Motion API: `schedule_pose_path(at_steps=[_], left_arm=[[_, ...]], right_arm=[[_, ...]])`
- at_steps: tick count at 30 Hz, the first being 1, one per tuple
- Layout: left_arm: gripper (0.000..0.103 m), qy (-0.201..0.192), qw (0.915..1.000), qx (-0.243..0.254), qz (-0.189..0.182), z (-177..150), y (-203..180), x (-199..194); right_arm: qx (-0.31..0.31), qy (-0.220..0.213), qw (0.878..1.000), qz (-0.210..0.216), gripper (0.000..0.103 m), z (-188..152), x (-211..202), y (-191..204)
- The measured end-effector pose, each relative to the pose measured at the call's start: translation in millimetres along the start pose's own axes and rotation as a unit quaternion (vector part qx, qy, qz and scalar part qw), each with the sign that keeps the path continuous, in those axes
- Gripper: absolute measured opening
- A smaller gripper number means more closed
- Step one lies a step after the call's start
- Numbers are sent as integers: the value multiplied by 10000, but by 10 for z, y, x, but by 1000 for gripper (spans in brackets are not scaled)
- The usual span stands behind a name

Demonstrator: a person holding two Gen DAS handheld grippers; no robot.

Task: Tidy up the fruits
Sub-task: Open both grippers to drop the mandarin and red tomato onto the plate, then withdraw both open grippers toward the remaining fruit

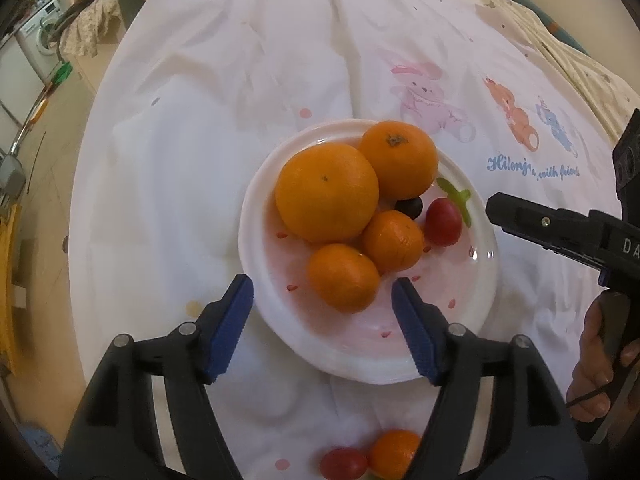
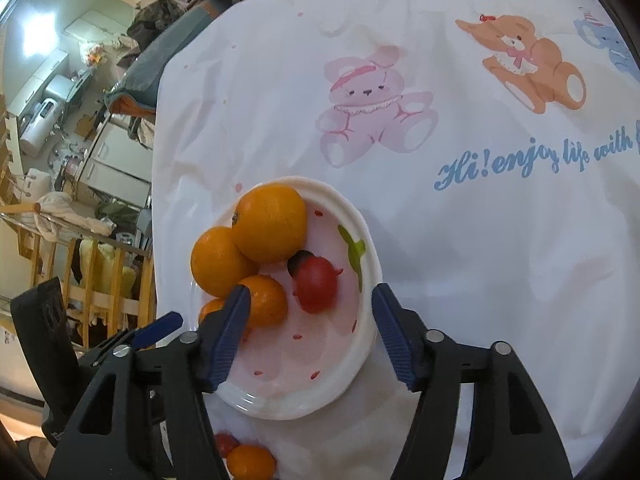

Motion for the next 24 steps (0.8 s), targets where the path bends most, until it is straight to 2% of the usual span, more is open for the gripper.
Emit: schedule_pose_path(at_steps=[8,13,18,21,24], left_arm=[[69,-34,9999,-113,-6,14,36,-52],[69,-138,9994,-36,319,34,109,-136],[69,-304,9990,-65,321,34,131,-237],[69,-339,9984,-14,449,17,142,-286],[68,-314,9988,-153,349,-16,153,-351]], right_arm=[[61,-71,10000,12,67,26,-73,-21],[55,-232,9996,-119,67,38,-185,-38],[129,-376,9991,-125,67,-29,-369,-47],[71,-412,9989,-220,67,-81,-434,-54],[-18,-433,9983,-400,67,-137,-480,-65]])
Point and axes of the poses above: each gripper's, at about its wrist camera, not at the fingertips, and x roughly the way its jaws point, y to its left, z to its top, the point moved 9 cm from there along x, roughly the way its jaws point, and after that the axes turned 7 degrees about -z, right-handed, at the moved point
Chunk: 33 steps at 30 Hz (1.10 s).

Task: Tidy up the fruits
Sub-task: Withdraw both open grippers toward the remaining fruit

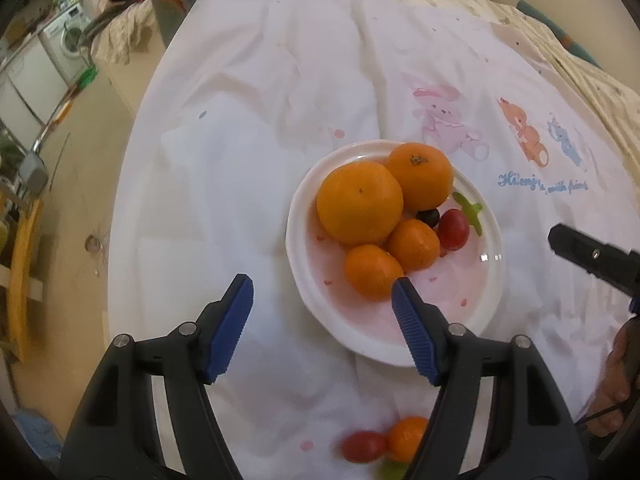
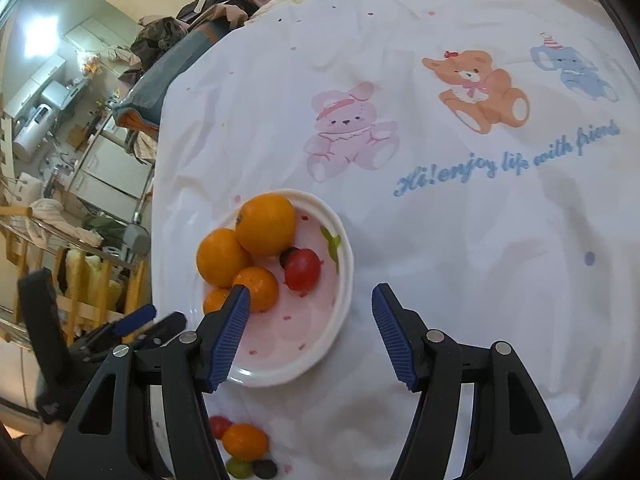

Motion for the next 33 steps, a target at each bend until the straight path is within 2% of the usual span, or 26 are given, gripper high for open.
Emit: schedule_pose_path(at_steps=[7,14,26,33], left_arm=[[68,-201,9998,38,-8,-65,24,-267],[68,-178,9997,-75,-139,-256,44,-463],[68,-403,9986,297,-158,-570,-49,-790],[68,-571,9979,254,-192,-649,3,-881]], right_arm=[[-114,-151,9998,-97,67,-148,-201,25],[-129,-180,9998,-19,67,-385,-384,99],[-59,-196,9998,71,67,-735,-604,167],[-3,-156,9998,81,67,-913,-647,181]])
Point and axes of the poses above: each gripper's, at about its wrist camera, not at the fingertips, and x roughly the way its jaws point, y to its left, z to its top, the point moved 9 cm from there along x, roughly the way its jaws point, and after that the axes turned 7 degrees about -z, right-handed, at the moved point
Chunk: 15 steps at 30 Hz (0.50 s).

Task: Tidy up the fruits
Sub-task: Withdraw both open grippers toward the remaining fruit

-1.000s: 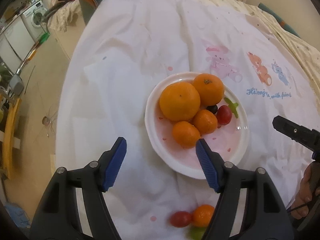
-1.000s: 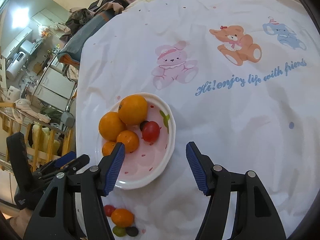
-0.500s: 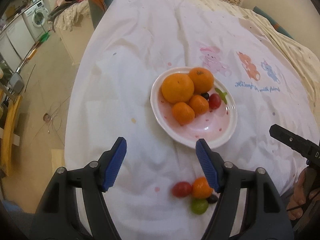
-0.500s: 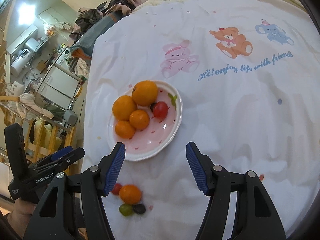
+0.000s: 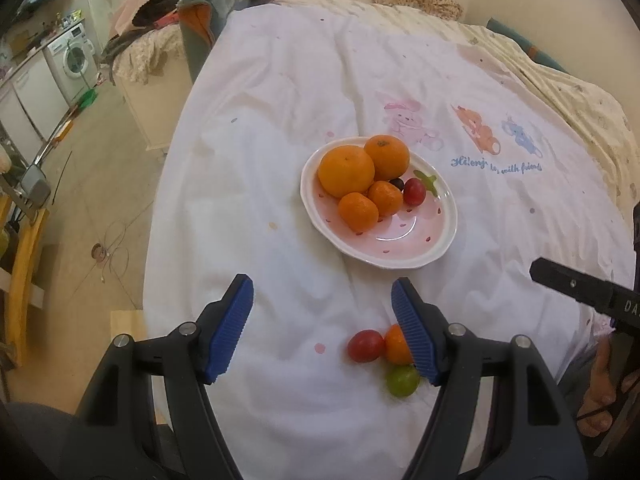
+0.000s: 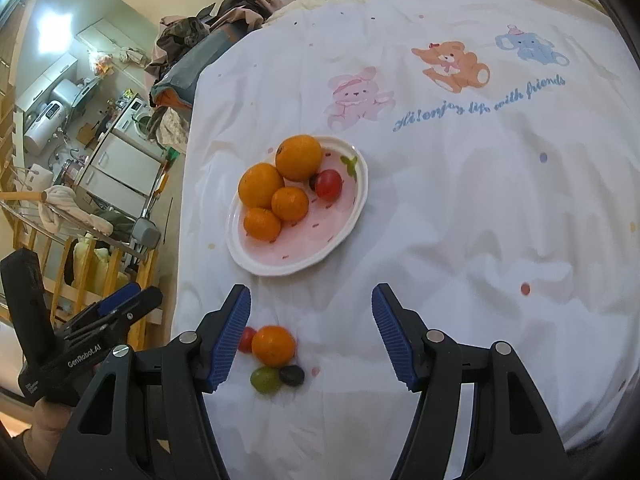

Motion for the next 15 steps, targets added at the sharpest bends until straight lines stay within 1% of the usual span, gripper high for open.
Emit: schedule_pose_path(at_steps=[4,9,12,15], left_arm=[[69,79,9999,-116,-50,-32,36,22],[69,42,9997,-226,-63,-13,62,1],[69,52,9993,-347,-84,-7,89,10],[69,93,9986,-522,-16,-15,161,31]], right_arm=[[1,85,10000,-28,67,-124,27,43],[-150,321,9993,-143,67,-270,130,118],[-173,491,9986,-100,67,-325,183,188],[-87,650,9978,-87,67,-354,258,221]])
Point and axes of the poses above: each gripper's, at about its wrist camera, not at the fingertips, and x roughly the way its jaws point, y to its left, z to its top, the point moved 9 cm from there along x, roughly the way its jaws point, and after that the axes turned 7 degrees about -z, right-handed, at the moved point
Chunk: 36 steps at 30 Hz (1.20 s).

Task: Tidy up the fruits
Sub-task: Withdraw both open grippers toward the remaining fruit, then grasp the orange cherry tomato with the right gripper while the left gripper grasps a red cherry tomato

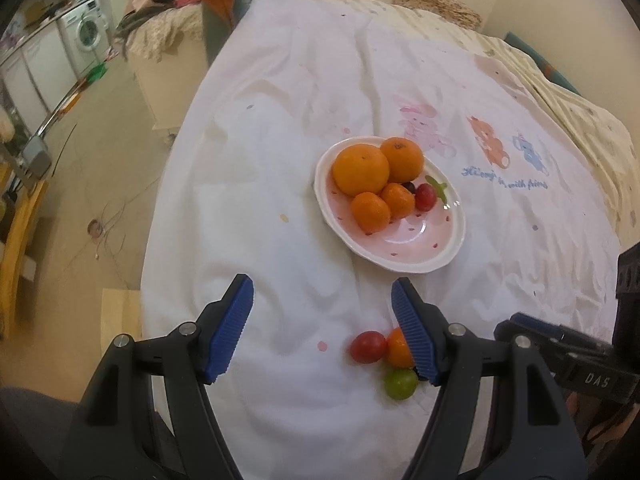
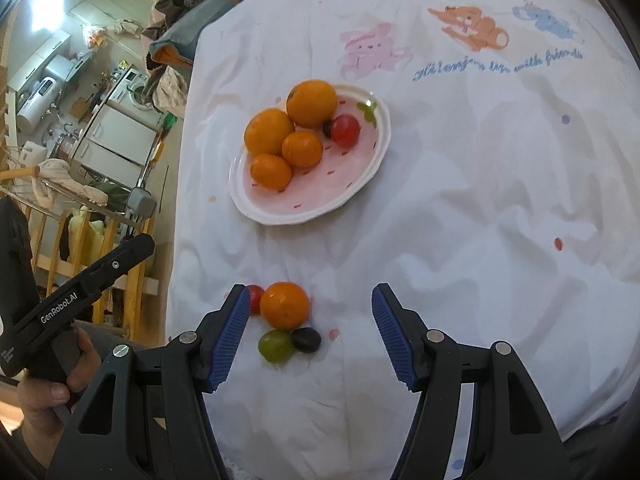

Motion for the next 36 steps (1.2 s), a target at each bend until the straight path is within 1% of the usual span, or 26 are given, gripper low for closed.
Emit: schedule_pose_path(at_steps=[3,6,11,13,15,18,20,21,27,29,36], left_arm=[[69,274,9991,-320,-58,-70,98,88],[68,439,9972,-587,-152,-113,156,130],[69,395,9978,-526,-111,-84,140,119],[69,414,9980,-464,-121,-81,134,127],[69,443,9978,-468,-158,-81,136,136],[69,471,9972,-536,-218,-65,146,144],[69,480,9970,-556,-257,-60,143,144],[69,477,9970,-554,-257,-60,144,142],[69,530,9969,-539,-219,-89,148,161],[69,553,9969,-525,-194,-101,149,177],[68,684,9968,-379,-157,-192,86,271]], right_arm=[[151,277,9995,26,67,-22,137,15],[280,579,9979,24,67,-78,338,59],[363,991,9944,49,67,-181,650,180],[344,1071,9936,55,66,-198,726,225],[195,1152,9931,-26,66,-218,791,278],[-16,1258,9918,-232,62,-250,879,309],[-99,1241,9917,-325,46,-247,896,309],[-100,1245,9919,-247,46,-244,891,330],[-215,1132,9931,-204,45,-219,760,301],[-164,1056,9942,-124,45,-174,659,262],[-123,709,9974,-43,45,-11,273,90]])
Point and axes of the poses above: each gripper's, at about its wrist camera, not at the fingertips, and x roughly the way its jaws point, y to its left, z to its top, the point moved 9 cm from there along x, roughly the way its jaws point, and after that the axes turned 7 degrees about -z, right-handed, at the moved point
